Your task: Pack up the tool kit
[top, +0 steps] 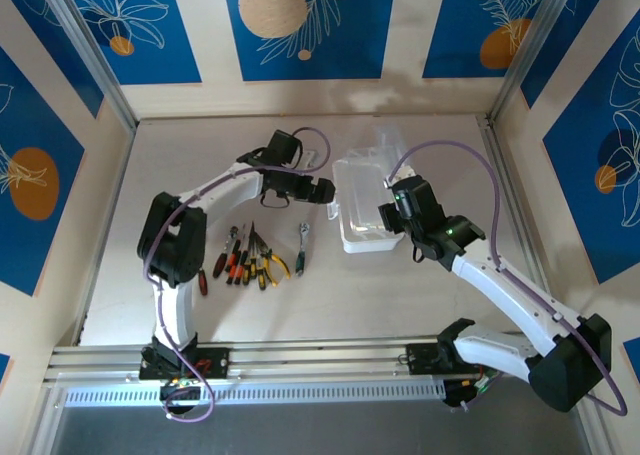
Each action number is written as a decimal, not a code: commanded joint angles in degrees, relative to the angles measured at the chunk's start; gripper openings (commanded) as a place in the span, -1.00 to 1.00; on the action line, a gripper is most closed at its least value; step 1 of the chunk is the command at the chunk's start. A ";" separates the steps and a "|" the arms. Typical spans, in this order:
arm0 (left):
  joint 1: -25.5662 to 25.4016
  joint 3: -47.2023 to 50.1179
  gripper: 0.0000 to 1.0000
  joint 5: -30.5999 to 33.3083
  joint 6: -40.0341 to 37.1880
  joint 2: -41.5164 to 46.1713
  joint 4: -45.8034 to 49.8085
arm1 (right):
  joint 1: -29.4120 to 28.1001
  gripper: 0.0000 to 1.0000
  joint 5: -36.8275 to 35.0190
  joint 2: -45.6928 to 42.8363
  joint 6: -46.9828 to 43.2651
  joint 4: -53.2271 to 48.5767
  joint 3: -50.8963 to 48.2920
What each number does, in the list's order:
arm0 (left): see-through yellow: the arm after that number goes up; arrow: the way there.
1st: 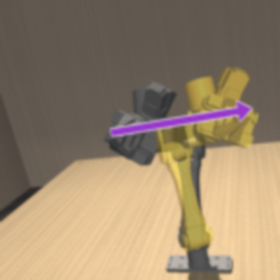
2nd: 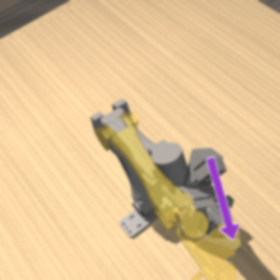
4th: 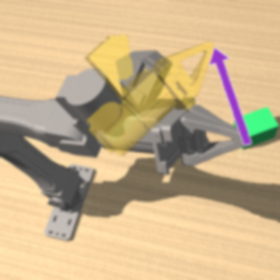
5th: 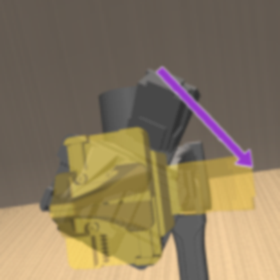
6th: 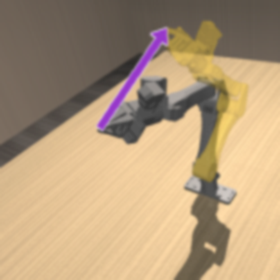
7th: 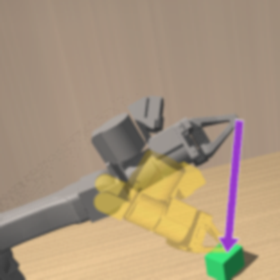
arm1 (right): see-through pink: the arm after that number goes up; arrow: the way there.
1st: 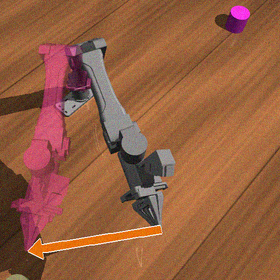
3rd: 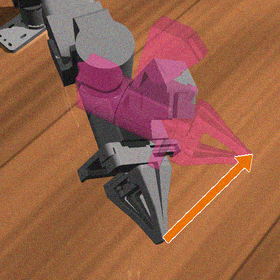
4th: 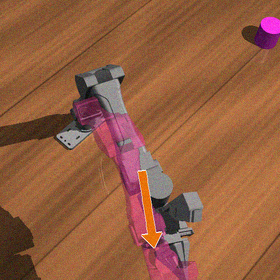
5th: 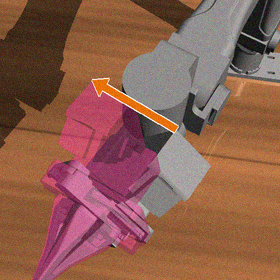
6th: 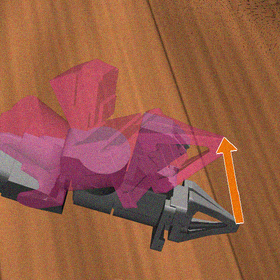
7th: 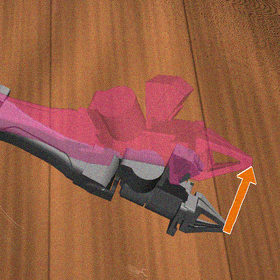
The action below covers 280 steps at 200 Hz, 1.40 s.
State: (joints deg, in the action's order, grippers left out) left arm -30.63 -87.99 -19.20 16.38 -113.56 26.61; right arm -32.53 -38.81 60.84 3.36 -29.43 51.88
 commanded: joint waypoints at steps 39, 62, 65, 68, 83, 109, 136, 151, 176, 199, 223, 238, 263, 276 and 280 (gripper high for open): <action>-1.34 -2.10 0.99 -3.59 1.92 -4.81 -4.11 | 1.35 0.35 3.72 -2.75 1.78 0.87 -0.99; -1.39 -2.04 0.99 -4.40 2.49 -5.70 -5.04 | 2.07 0.35 4.17 -2.87 1.83 0.88 -1.07; -1.44 -1.97 0.99 -4.56 2.51 -5.82 -5.21 | 2.19 0.35 4.35 -2.85 1.83 0.93 -1.07; -1.47 -1.92 1.00 -4.65 2.66 -5.87 -5.41 | 2.33 0.35 4.50 -2.91 1.83 1.00 -1.08; -1.47 -1.62 0.99 -4.87 2.87 -5.97 -5.79 | 2.97 0.34 5.17 -3.00 2.18 1.08 -1.05; -1.62 -1.92 0.99 -4.84 2.86 -6.83 -5.46 | 4.07 0.34 6.40 -3.18 2.77 1.20 -1.25; -1.57 -1.82 0.99 -4.72 2.79 -7.47 -5.30 | 6.65 0.35 8.33 -4.17 4.66 1.13 -1.55; -1.56 -1.79 1.00 -4.79 2.78 -7.71 -5.22 | 9.24 0.35 10.53 -5.00 6.14 1.13 -1.85; -1.57 -1.93 0.99 -4.97 2.78 -8.00 -5.21 | 14.34 0.36 13.96 -6.01 9.05 0.64 -2.24; -1.54 -2.10 0.99 -5.23 2.77 -8.26 -5.09 | 18.94 0.36 17.53 -6.14 12.27 -0.30 -2.46; -1.61 -2.17 0.99 -5.27 2.78 -8.26 -5.08 | 23.32 0.41 21.67 -5.84 15.00 -0.57 -3.20; -1.55 -2.15 0.99 -5.41 2.78 -8.17 -5.01 | 25.79 0.45 23.77 -5.37 16.39 -0.82 -3.59; -1.55 -2.36 0.99 -5.43 2.78 -8.18 -4.86 | 28.88 0.46 26.33 -5.53 17.97 -0.32 -4.81; -1.57 -2.41 0.99 -5.45 2.78 -8.22 -4.86 | 30.07 0.48 26.74 -5.56 18.79 -0.24 -5.27; -1.56 -2.45 1.00 -5.49 2.78 -8.20 -4.89 | 30.49 0.47 26.89 -5.47 18.94 -0.22 -5.29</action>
State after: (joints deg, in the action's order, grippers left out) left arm -31.79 -88.99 -23.99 19.18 -120.44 20.97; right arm -3.84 -15.99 55.68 19.22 -29.61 47.68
